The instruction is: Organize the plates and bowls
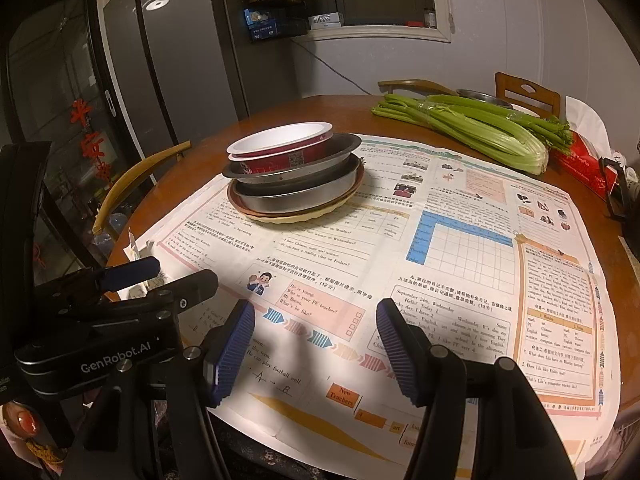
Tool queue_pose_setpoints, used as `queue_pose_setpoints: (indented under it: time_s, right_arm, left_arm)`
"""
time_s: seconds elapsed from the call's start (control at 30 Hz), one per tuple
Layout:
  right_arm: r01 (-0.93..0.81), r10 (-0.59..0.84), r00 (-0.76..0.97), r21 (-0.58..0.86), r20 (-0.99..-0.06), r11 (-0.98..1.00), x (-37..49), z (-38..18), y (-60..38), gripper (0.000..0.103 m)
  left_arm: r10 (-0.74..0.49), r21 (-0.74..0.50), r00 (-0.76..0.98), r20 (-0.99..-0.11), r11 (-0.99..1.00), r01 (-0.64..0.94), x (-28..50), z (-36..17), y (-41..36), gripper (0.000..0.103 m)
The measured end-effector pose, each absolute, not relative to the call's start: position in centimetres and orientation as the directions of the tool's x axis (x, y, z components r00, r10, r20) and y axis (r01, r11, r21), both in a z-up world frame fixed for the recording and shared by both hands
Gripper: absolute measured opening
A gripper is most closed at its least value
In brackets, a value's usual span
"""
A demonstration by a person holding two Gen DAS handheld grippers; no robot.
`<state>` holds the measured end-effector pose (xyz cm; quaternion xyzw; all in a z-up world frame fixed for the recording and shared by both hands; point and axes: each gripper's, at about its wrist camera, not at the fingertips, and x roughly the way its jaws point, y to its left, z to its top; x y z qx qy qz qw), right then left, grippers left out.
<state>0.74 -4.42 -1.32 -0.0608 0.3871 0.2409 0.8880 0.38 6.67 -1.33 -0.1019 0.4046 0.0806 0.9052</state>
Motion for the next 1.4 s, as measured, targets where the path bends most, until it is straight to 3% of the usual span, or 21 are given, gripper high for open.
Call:
queue_pose_setpoints:
  time_s: [1.4]
  right_arm:
    - [-0.463,0.376,0.583,0.086,-0.721,0.882,0.9,-1.31,-4.77,0.063]
  left_arm:
    - [0.071,-0.107,0.634,-0.77,0.965,-0.239,0.87,-1.76,6.91,0.073]
